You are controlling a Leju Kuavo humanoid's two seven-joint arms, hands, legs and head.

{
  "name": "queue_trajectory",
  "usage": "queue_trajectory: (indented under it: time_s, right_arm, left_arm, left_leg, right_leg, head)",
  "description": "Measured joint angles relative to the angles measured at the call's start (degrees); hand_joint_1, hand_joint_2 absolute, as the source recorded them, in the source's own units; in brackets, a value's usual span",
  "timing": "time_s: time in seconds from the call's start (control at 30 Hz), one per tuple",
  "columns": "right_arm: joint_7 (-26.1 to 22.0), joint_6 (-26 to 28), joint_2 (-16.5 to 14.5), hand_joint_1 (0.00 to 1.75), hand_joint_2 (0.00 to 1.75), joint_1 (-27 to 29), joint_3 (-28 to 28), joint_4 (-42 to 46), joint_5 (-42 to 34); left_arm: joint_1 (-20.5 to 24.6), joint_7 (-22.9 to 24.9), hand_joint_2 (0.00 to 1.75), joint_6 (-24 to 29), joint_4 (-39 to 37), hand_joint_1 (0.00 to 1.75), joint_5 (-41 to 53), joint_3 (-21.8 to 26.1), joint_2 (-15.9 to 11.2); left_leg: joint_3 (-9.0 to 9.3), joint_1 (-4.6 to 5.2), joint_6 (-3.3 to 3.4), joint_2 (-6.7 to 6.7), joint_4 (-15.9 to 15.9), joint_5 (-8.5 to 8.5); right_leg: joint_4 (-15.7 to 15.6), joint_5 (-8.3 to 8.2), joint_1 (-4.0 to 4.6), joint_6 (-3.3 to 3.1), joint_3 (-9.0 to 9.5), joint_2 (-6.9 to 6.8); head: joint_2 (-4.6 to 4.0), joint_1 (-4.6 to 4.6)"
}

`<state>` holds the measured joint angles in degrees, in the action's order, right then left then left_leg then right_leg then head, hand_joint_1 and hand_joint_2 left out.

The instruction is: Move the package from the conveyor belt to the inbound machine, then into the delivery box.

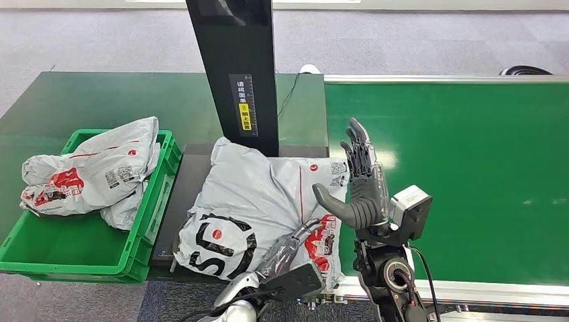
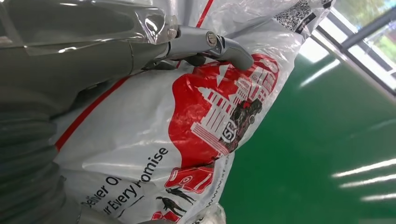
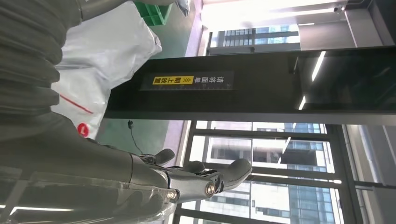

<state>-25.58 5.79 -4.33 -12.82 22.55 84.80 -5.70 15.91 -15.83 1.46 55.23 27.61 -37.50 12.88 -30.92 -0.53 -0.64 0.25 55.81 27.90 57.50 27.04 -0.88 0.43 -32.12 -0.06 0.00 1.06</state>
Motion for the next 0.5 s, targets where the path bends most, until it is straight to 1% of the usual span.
queue_trajectory:
  time_s: [0.13, 0.37, 0.4, 0.43, 0.5]
  right_arm:
    - [0.13, 0.26, -0.20, 0.00, 1.75, -0.10, -0.09, 0.00, 0.02]
    - [0.20, 0.51, -0.28, 0.00, 1.75, -0.15, -0.17, 0.00, 0.03]
    - [0.20, 0.54, -0.28, 0.00, 1.75, -0.15, -0.19, 0.00, 0.03]
    - [0.20, 0.57, -0.28, 0.00, 1.75, -0.15, -0.20, 0.00, 0.04]
    - [0.20, 0.60, -0.28, 0.00, 1.75, -0.11, -0.23, 0.04, 0.04]
  left_arm:
    - [1.30, -0.30, 1.75, -0.46, -3.07, 0.00, -0.16, -1.63, 0.31]
    - [2.31, -0.48, 1.75, -0.76, -5.11, 0.00, -0.61, -2.25, 0.84]
    - [2.36, -0.49, 1.75, -0.77, -5.25, 0.06, -0.61, -2.27, 0.86]
    - [2.40, -0.49, 1.75, -0.79, -5.35, 0.25, -0.61, -2.28, 0.87]
    - [2.45, -0.49, 1.75, -0.79, -5.48, 0.93, -0.61, -2.27, 0.86]
  left_leg:
    - [0.08, 0.01, 0.00, -0.04, 0.00, 0.00]
    - [0.17, 0.02, 0.01, -0.18, 0.03, 0.00]
    - [0.20, 0.02, 0.01, -0.18, 0.03, 0.00]
    - [0.22, 0.02, 0.01, -0.18, 0.03, 0.00]
    - [0.25, 0.01, 0.02, -0.18, 0.03, -0.01]
  right_leg:
    - [0.00, 0.01, -0.01, 0.00, 0.13, -0.07]
    - [0.00, 0.02, -0.02, 0.01, 0.29, -0.21]
    - [0.00, 0.02, -0.02, 0.01, 0.31, -0.21]
    - [0.00, 0.02, -0.02, 0.01, 0.33, -0.21]
    - [0.00, 0.02, -0.02, 0.01, 0.36, -0.21]
  head:
    - [0.00, -0.01]
    - [0.00, -0.01]
    - [0.00, -0.01]
    - [0.00, -0.01]
    - [0.00, -0.01]
